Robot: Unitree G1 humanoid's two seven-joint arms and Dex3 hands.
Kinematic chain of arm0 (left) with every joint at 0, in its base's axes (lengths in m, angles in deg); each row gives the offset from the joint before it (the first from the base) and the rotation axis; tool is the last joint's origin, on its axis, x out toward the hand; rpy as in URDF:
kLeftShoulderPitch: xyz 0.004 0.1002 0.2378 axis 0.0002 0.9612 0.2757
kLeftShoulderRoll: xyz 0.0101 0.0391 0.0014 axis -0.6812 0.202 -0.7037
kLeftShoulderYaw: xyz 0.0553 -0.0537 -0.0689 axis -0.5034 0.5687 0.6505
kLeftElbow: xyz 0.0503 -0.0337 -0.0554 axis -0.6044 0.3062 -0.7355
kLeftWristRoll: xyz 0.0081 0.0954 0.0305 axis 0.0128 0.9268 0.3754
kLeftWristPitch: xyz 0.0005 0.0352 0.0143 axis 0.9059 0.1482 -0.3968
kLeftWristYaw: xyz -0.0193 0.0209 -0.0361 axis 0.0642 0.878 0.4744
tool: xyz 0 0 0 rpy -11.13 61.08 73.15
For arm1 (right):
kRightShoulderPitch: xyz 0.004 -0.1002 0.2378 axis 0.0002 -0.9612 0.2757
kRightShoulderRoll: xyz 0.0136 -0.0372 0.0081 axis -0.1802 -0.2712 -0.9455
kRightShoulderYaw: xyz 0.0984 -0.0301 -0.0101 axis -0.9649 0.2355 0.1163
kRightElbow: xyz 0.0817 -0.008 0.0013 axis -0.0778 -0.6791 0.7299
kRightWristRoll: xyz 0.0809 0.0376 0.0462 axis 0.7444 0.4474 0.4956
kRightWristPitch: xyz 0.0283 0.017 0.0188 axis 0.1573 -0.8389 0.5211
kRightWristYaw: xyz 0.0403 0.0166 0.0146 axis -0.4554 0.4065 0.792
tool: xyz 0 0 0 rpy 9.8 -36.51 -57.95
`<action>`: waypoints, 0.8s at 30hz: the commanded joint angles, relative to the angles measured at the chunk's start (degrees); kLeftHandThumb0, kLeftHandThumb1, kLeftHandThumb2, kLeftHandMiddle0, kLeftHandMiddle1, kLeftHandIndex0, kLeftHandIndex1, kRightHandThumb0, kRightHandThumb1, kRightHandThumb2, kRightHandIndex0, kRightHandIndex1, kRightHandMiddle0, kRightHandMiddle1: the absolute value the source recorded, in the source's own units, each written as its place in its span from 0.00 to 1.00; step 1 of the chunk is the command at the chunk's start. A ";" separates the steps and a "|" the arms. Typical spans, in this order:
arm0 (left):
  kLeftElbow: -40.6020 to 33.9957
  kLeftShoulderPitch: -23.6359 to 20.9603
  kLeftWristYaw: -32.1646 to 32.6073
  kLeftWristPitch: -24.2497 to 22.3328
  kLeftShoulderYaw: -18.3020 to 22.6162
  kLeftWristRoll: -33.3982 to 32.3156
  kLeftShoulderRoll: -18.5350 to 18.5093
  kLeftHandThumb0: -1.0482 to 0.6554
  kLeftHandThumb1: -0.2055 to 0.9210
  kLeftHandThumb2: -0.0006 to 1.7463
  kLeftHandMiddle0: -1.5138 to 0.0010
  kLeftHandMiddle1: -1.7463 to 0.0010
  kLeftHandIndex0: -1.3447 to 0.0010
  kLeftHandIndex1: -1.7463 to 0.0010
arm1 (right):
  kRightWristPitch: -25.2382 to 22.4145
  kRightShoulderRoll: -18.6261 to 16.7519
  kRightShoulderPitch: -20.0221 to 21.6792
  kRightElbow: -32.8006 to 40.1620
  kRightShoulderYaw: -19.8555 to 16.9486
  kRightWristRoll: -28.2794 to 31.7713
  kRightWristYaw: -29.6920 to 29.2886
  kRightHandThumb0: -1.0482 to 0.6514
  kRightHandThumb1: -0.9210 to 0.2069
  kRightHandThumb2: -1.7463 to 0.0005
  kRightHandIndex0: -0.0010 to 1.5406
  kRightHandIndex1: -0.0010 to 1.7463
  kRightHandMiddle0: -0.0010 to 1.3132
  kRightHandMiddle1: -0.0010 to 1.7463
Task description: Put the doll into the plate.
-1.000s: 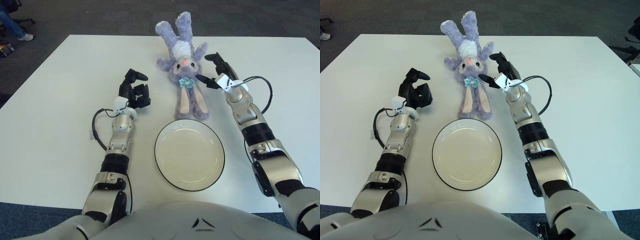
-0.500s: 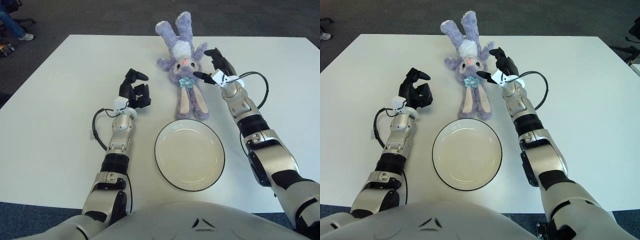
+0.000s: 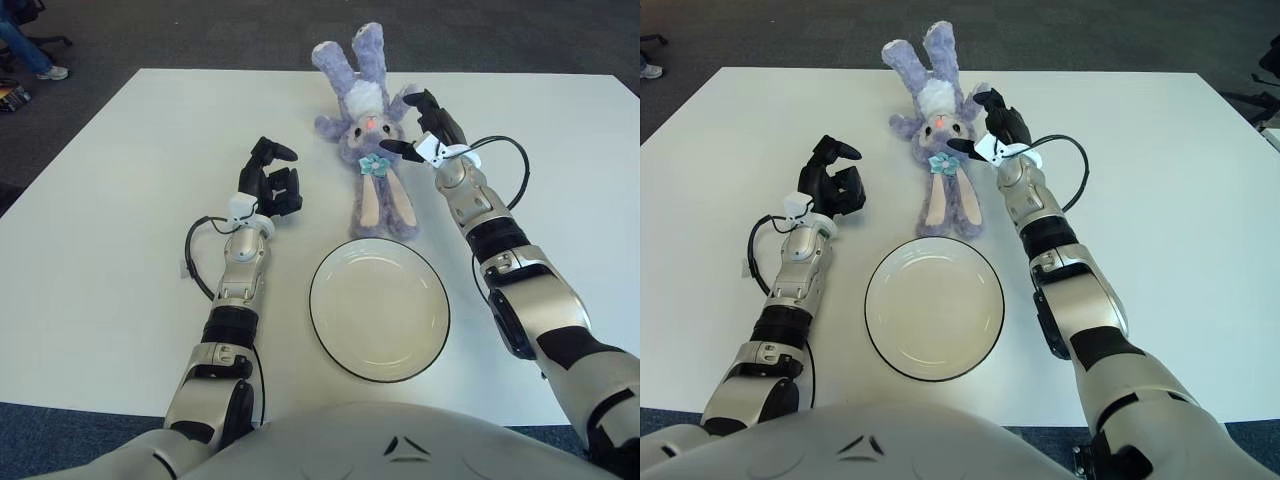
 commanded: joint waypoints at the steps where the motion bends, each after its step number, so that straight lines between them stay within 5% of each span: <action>1: 2.97 5.68 -0.26 0.30 -0.06 -0.06 0.56 0.37 0.63 0.62 0.23 0.00 0.65 0.00 | 1.04 -0.33 1.46 -1.23 0.39 -0.57 -1.04 0.00 0.05 0.91 0.00 0.40 0.00 0.40; 8: 2.75 5.88 -0.37 0.58 -0.08 -0.23 0.70 0.37 0.63 0.62 0.22 0.00 0.65 0.00 | 1.90 -0.57 2.11 -2.62 0.89 -0.62 -1.56 0.00 0.05 0.91 0.00 0.37 0.00 0.40; 24: 1.58 6.61 -0.24 0.36 -0.56 -0.29 1.21 0.37 0.63 0.62 0.22 0.00 0.65 0.00 | 1.32 -0.81 3.34 -3.84 2.96 -1.71 -1.36 0.02 0.08 0.91 0.00 0.52 0.00 0.42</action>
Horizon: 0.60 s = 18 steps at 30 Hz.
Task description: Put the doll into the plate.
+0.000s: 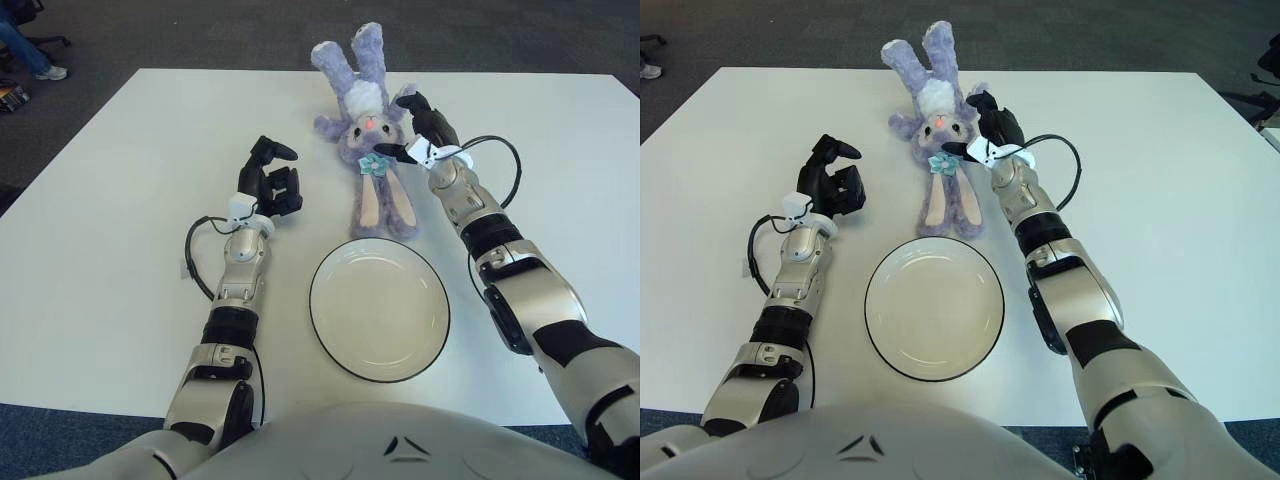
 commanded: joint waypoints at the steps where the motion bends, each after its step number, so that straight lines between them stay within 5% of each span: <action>1: 2.55 6.19 -0.12 -0.14 -0.24 -0.20 1.14 0.37 0.63 0.62 0.22 0.00 0.65 0.00 | -0.51 0.08 1.26 -0.15 0.89 -1.36 0.04 0.02 0.09 0.91 0.00 0.53 0.00 0.43; 5: 2.38 6.30 -0.02 -0.27 -0.31 -0.19 1.23 0.37 0.63 0.62 0.22 0.00 0.65 0.00 | -1.88 0.37 1.20 0.72 1.87 -2.39 0.59 0.04 0.13 0.89 0.00 0.59 0.00 0.47; 12: 2.39 6.33 0.11 -0.25 -0.36 0.02 1.17 0.37 0.63 0.62 0.22 0.00 0.65 0.00 | -4.38 1.13 0.34 4.41 2.77 -3.31 3.52 0.07 0.31 0.70 0.03 0.72 0.00 0.47; 18: 2.21 6.28 0.17 -0.44 -0.31 -0.14 1.30 0.37 0.62 0.62 0.22 0.00 0.65 0.00 | -5.92 1.65 -0.64 7.30 2.49 -2.66 6.54 0.11 0.35 0.64 0.08 0.72 0.00 0.44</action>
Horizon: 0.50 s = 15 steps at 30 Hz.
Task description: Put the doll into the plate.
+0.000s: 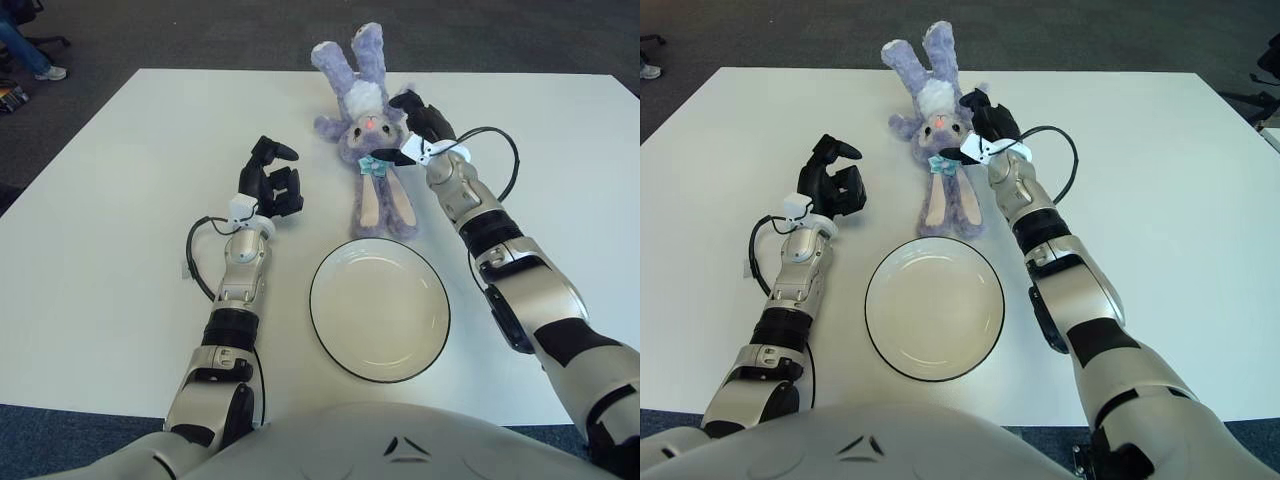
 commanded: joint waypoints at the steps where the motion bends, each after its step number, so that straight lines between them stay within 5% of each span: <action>1: 2.79 5.94 0.12 -0.46 -0.13 -0.19 1.16 0.37 0.62 0.62 0.22 0.00 0.65 0.00 | -1.11 0.94 -1.12 2.20 -0.04 -0.14 1.88 0.12 0.36 0.63 0.08 0.72 0.00 0.44; 7: 2.61 6.02 0.15 -0.34 -0.22 -0.03 1.12 0.37 0.62 0.63 0.21 0.00 0.65 0.00 | -2.00 1.12 -1.51 3.19 -0.66 0.67 4.08 0.26 0.48 0.49 0.22 0.78 0.00 0.56; 8: 2.60 6.03 0.19 -0.29 -0.25 0.09 1.08 0.37 0.62 0.63 0.22 0.00 0.65 0.00 | -2.13 1.15 -1.57 3.34 -0.73 0.71 4.32 0.48 0.45 0.48 0.30 0.80 0.00 0.60; 10: 2.62 6.05 0.25 -0.19 -0.30 0.28 1.01 0.37 0.62 0.63 0.22 0.00 0.65 0.00 | -2.37 1.19 -1.68 3.63 -0.85 0.73 4.72 0.67 0.44 0.47 0.37 0.81 0.00 0.64; 15: 2.79 6.02 0.20 -0.03 -0.38 0.50 0.83 0.37 0.62 0.63 0.23 0.00 0.65 0.00 | -3.22 1.31 -1.91 4.40 -1.14 0.99 6.18 0.85 0.49 0.41 0.47 0.82 0.00 0.72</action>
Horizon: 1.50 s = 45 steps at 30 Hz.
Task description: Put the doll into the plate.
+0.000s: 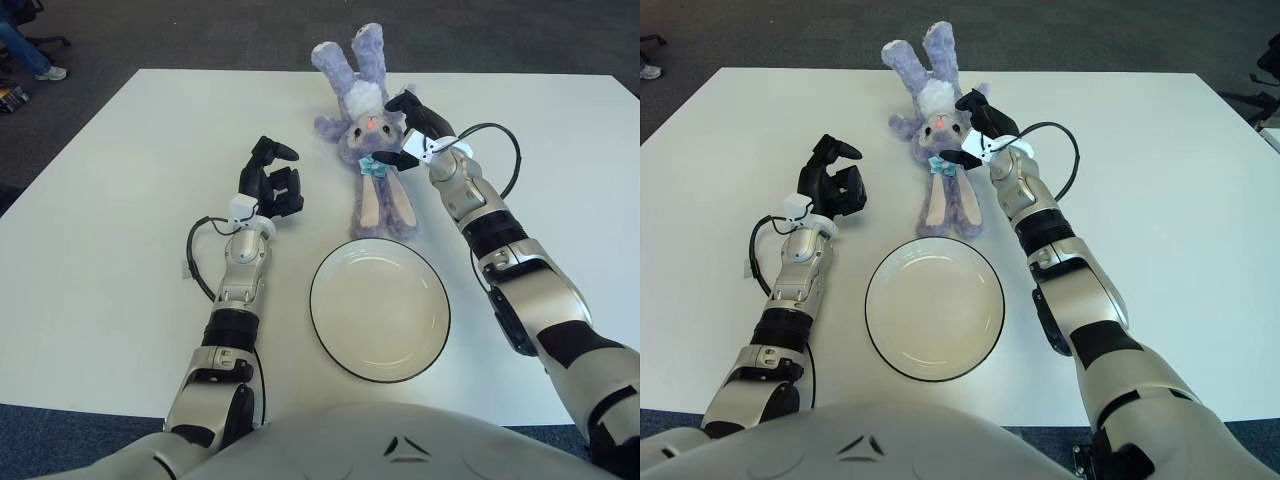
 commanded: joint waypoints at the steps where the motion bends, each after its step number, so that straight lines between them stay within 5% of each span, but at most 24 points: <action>1: 3.00 5.89 0.16 0.01 -0.26 0.33 0.77 0.37 0.62 0.63 0.23 0.00 0.65 0.00 | -0.93 0.77 -0.49 1.50 -0.66 0.48 1.24 0.86 0.50 0.40 0.48 0.82 0.00 0.73; 9: 2.60 6.03 0.32 -0.46 -0.33 0.35 0.86 0.37 0.62 0.63 0.23 0.00 0.65 0.00 | -4.86 1.20 -0.58 3.85 -1.88 3.23 8.68 0.88 0.51 0.40 0.51 0.81 0.00 0.71; 18: 2.28 6.18 0.17 -0.47 -0.37 0.12 0.89 0.37 0.62 0.63 0.23 0.00 0.65 0.00 | -8.73 2.02 -0.73 5.95 -1.66 3.47 14.04 0.85 0.32 0.58 0.44 0.79 0.00 0.63; 21: 2.06 6.32 0.03 -0.31 -0.38 -0.08 0.99 0.37 0.62 0.63 0.22 0.00 0.65 0.00 | -10.13 2.24 -1.04 6.53 -1.40 3.07 15.06 0.84 0.14 0.75 0.39 0.78 0.00 0.62; 24: 1.98 6.35 -0.06 -0.22 -0.36 -0.23 1.04 0.37 0.63 0.62 0.22 0.00 0.65 0.00 | -10.74 2.18 -1.23 6.65 -1.31 2.73 14.98 0.66 0.54 0.45 0.26 0.68 0.00 0.63; 27: 1.91 6.39 0.00 -0.19 -0.37 -0.21 1.06 0.37 0.63 0.62 0.22 0.00 0.66 0.00 | -10.28 2.35 -1.53 6.83 -0.88 1.96 14.06 0.62 0.69 0.32 0.22 0.65 0.00 0.65; 29: 1.66 6.59 0.01 -0.17 -0.39 -0.18 1.04 0.37 0.63 0.62 0.22 0.00 0.66 0.00 | -9.41 2.76 -2.15 7.34 -0.17 0.87 13.01 0.61 0.73 0.28 0.22 0.69 0.01 0.73; 32: 1.46 6.69 0.01 -0.27 -0.41 -0.13 1.01 0.37 0.64 0.61 0.23 0.00 0.66 0.00 | -8.76 3.35 -2.78 7.92 0.65 -0.22 12.24 0.79 0.57 0.37 0.40 0.78 0.14 0.81; 35: 1.33 6.72 0.03 -0.45 -0.42 -0.12 1.00 0.37 0.65 0.61 0.23 0.00 0.66 0.00 | -8.70 3.57 -3.13 8.25 0.89 -0.57 11.78 0.85 0.52 0.39 0.45 0.82 0.23 0.84; 39: 0.81 6.99 0.02 -0.71 -0.47 -0.10 0.99 0.37 0.65 0.60 0.23 0.00 0.67 0.00 | -7.76 3.83 -4.09 8.58 0.75 -0.71 10.40 0.67 0.54 0.33 0.49 0.83 0.35 0.89; 45: 0.47 7.10 0.19 -1.01 -0.52 0.09 1.02 0.37 0.65 0.60 0.24 0.00 0.67 0.00 | -6.68 3.62 -4.55 8.17 -0.13 0.61 9.62 0.62 0.63 0.25 0.53 0.81 0.40 0.97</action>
